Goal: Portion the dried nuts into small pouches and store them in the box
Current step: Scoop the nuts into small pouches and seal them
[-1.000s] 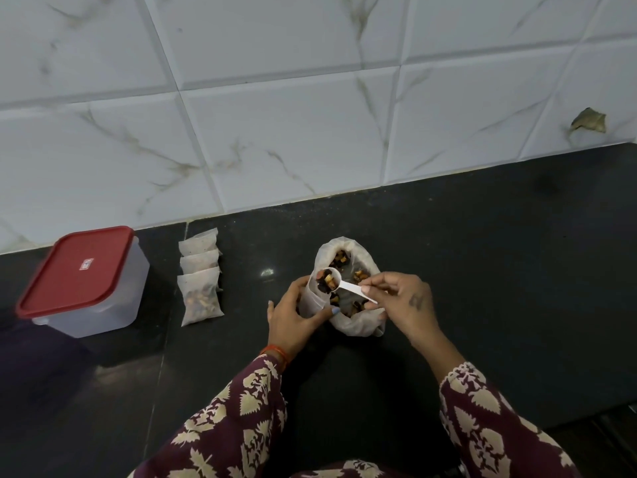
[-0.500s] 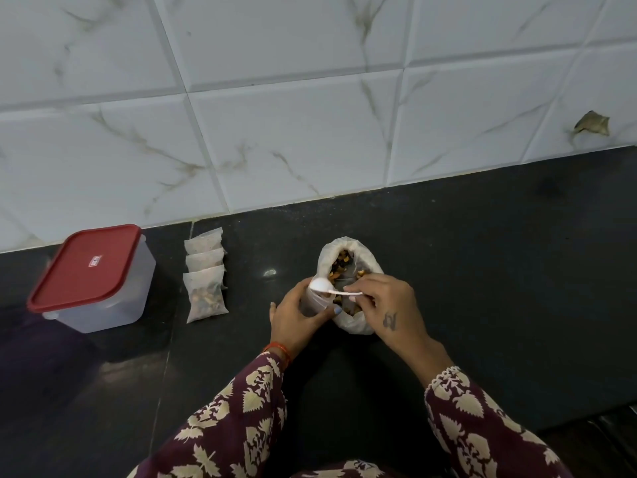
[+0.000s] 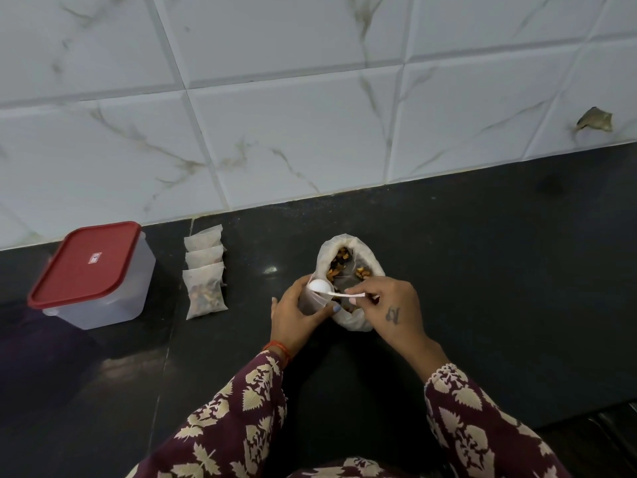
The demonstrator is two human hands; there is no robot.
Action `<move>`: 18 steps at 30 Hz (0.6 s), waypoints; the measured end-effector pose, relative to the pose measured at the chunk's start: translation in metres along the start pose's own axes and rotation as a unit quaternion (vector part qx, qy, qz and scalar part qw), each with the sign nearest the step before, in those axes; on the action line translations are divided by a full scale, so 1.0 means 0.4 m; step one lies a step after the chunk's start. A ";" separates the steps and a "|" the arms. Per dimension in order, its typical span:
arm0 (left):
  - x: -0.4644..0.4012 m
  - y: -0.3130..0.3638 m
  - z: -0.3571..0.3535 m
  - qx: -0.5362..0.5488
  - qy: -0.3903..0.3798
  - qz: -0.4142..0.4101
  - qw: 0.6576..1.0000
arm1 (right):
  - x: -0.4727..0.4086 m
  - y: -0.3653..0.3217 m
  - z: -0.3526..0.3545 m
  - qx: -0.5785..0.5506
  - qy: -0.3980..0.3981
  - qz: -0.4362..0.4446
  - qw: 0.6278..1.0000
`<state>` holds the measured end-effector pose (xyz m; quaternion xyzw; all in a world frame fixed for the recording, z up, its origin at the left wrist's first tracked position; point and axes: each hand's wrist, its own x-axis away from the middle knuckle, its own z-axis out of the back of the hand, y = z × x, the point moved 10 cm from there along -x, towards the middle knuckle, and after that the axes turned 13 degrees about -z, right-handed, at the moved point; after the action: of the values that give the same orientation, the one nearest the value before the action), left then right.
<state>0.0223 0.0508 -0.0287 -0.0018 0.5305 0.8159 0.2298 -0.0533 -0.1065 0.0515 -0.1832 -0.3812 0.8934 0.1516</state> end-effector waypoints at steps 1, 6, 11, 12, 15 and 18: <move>0.001 0.002 0.000 -0.004 0.000 -0.002 1.000 | -0.006 0.021 0.004 -0.032 -0.003 -0.040 0.999; 0.002 0.013 0.011 -0.046 0.012 -0.025 0.999 | -0.032 0.107 0.066 -0.090 0.055 -0.144 0.984; 0.003 0.021 0.011 -0.079 0.026 -0.048 0.995 | -0.051 0.115 0.072 0.073 0.087 -0.068 0.991; 0.004 0.021 0.007 -0.080 0.023 -0.053 0.995 | -0.054 0.109 0.063 0.105 0.086 -0.044 0.990; 0.008 0.016 -0.007 -0.079 0.011 -0.062 0.995 | -0.067 0.091 0.018 0.195 0.060 0.012 0.979; 0.012 0.004 -0.017 -0.082 0.009 -0.062 0.995 | -0.087 0.092 -0.022 0.268 0.014 0.010 0.963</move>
<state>0.0157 0.0462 -0.0315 -0.0604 0.4631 0.8407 0.2742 -0.0233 -0.1397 0.0259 -0.1517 -0.1238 0.9618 0.1914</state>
